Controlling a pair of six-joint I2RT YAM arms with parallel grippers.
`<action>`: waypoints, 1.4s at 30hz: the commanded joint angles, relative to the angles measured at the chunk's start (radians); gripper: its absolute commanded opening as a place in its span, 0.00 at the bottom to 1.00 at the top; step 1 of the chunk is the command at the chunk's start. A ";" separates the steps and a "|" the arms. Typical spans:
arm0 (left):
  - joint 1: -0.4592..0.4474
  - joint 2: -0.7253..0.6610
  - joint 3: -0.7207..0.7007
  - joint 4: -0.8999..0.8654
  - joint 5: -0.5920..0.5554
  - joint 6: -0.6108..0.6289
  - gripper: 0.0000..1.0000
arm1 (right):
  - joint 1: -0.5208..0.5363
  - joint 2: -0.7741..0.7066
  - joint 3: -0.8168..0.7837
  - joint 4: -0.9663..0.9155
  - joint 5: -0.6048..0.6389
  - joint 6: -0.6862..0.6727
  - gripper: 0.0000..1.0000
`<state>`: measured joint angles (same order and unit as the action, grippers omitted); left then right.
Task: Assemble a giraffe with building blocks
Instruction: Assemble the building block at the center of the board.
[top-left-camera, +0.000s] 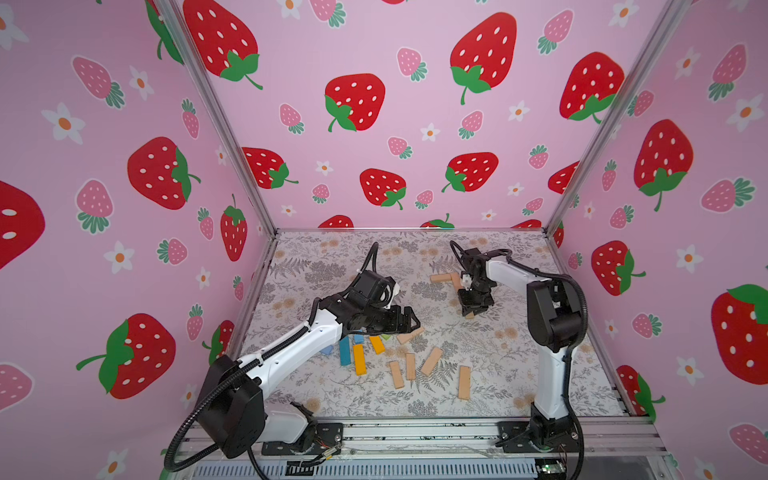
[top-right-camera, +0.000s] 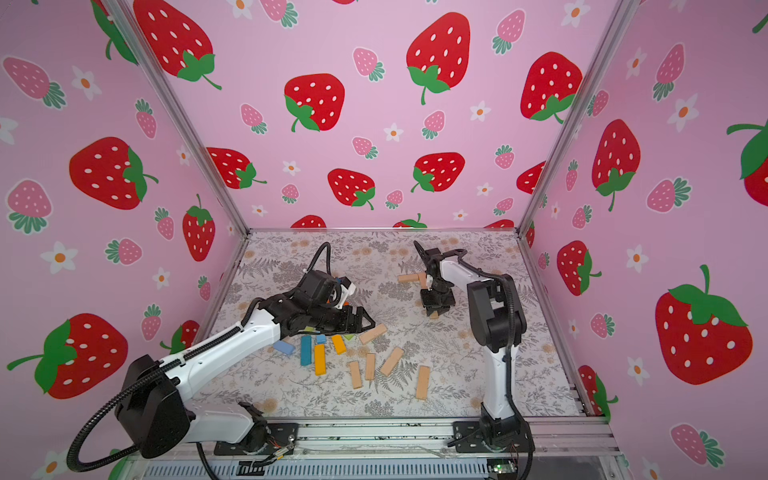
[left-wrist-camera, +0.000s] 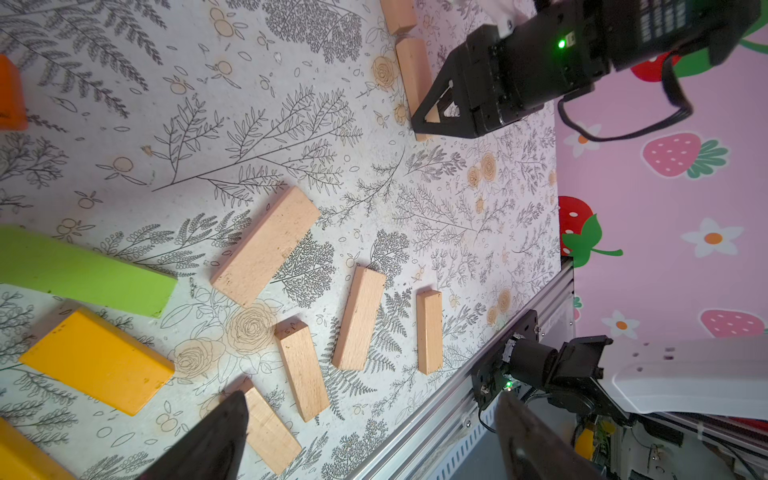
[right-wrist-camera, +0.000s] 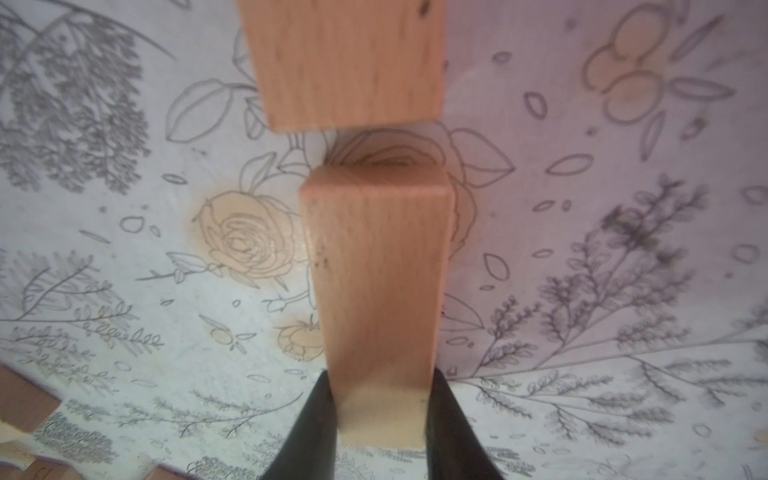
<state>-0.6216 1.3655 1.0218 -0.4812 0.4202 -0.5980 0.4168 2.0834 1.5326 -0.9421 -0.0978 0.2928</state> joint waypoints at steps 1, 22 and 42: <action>0.006 -0.013 0.003 -0.004 0.006 0.009 0.94 | 0.002 0.017 0.028 -0.013 -0.002 -0.009 0.32; 0.011 -0.012 -0.003 -0.002 0.011 0.010 0.94 | 0.000 0.041 0.047 -0.011 -0.003 -0.007 0.34; 0.014 -0.044 -0.009 -0.020 0.004 0.010 0.94 | 0.002 -0.030 0.063 -0.041 0.003 0.003 0.60</action>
<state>-0.6121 1.3567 1.0214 -0.4820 0.4217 -0.5980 0.4168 2.1006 1.5681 -0.9463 -0.0975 0.2916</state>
